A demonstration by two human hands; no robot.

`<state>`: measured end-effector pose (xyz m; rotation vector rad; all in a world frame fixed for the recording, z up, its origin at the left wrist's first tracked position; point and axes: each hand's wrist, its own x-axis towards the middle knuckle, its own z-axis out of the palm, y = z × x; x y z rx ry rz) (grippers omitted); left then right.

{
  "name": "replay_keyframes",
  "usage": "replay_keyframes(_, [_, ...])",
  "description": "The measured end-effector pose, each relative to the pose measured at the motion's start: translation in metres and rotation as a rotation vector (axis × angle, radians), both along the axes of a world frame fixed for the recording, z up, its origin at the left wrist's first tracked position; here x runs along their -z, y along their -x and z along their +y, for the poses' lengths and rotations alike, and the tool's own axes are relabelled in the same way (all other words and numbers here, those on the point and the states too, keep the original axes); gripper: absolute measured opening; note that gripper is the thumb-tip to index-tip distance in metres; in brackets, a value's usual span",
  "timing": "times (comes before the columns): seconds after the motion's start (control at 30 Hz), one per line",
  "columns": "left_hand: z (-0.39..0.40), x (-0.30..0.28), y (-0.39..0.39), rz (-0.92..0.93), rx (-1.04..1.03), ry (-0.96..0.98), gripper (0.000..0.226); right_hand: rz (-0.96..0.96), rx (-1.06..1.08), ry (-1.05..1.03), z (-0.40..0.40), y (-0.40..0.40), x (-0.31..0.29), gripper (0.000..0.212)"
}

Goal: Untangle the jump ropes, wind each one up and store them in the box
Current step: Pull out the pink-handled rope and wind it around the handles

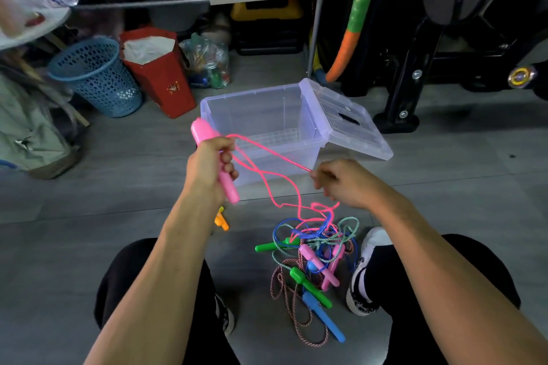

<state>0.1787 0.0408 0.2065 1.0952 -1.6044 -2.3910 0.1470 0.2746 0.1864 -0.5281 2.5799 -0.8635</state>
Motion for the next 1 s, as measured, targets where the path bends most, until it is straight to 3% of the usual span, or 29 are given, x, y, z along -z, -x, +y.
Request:
replay_keyframes(0.1, [0.003, 0.003, -0.004, -0.136, 0.141, 0.27, 0.007, 0.09, 0.032, 0.123, -0.001, -0.003, -0.008, 0.031])
replay_keyframes(0.27, [0.036, 0.007, -0.01, 0.099, 0.369, 0.569, 0.042, 0.165, -0.008, 0.254, -0.011, -0.012, -0.023, 0.03])
replay_keyframes(0.33, [0.046, 0.003, -0.013, 0.172, 0.474, 0.597, 0.032, 0.14, -0.027, 0.282, -0.014, -0.012, -0.023, 0.029])
replay_keyframes(0.43, [0.047, 0.001, -0.012, 0.13, 0.58, 0.554, 0.022, 0.126, -0.009, 0.323, -0.015, -0.012, -0.022, 0.029])
replay_keyframes(0.5, [0.042, 0.001, -0.01, 0.119, 0.543, 0.499, 0.025, 0.089, 0.003, 0.317, -0.01, -0.011, -0.022, 0.027])
replay_keyframes(0.63, [0.02, -0.003, -0.002, 0.199, 0.077, 0.216, 0.017, -0.034, -0.003, 0.169, 0.007, -0.005, -0.016, 0.021])
replay_keyframes(0.7, [0.009, -0.004, 0.0, 0.169, -0.019, 0.175, 0.012, -0.04, 0.016, 0.131, 0.013, -0.003, -0.016, 0.022])
replay_keyframes(0.8, [0.009, 0.007, -0.001, 0.008, 0.182, 0.579, 0.012, 0.057, 0.028, 0.183, 0.015, -0.006, -0.021, 0.025])
replay_keyframes(0.83, [0.017, 0.008, -0.003, 0.012, 0.265, 0.624, 0.012, 0.081, 0.015, 0.201, 0.013, -0.008, -0.023, 0.025])
replay_keyframes(1.0, [0.049, 0.001, -0.014, 0.095, 0.712, 0.498, 0.024, 0.104, -0.046, 0.258, -0.002, -0.013, -0.022, 0.023])
